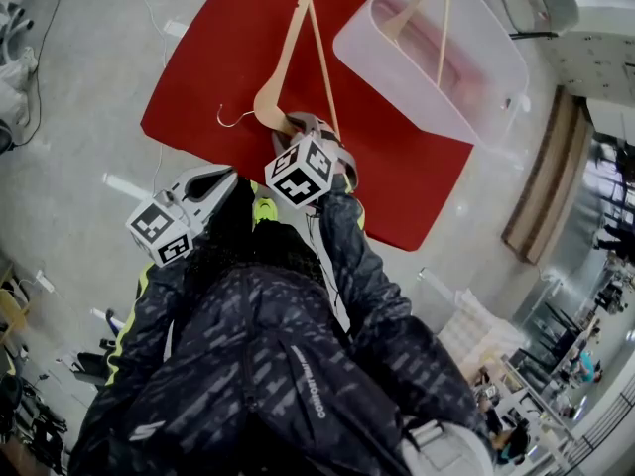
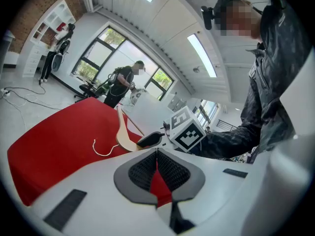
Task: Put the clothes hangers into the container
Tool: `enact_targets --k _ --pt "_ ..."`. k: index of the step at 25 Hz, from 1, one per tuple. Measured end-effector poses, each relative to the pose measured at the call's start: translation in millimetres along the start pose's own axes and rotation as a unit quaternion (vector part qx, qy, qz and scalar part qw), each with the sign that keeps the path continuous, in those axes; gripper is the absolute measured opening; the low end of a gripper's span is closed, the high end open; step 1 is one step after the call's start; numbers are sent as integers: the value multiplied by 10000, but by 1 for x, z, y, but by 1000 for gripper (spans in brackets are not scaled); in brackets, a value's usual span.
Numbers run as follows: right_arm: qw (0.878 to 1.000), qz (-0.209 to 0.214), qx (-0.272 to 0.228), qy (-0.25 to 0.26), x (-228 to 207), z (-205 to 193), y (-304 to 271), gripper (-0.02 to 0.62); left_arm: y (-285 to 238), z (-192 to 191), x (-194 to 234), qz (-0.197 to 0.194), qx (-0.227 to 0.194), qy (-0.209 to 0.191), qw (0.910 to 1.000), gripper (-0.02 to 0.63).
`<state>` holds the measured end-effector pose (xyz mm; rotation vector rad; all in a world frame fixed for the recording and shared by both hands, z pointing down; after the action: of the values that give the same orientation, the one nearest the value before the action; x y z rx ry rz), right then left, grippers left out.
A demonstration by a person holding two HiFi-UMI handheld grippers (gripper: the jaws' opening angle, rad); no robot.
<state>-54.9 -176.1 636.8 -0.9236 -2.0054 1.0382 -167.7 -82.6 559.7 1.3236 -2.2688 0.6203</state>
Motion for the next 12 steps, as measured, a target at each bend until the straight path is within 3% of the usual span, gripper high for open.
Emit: enact_targets --k 12 --pt "9979 -384 -482 213 -14 6 52 143 -16 16 -32 2 -117 -343 9993 12"
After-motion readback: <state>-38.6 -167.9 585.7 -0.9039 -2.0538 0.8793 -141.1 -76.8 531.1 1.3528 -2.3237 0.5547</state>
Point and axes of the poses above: the fingertips, and each gripper's own axes: y backward along the fingers, x to its left, z out of its top, the point moved 4 cm from there along y, backward along the fingers, and after that the axes turned 7 degrees about -z, right-handed, at the moved point
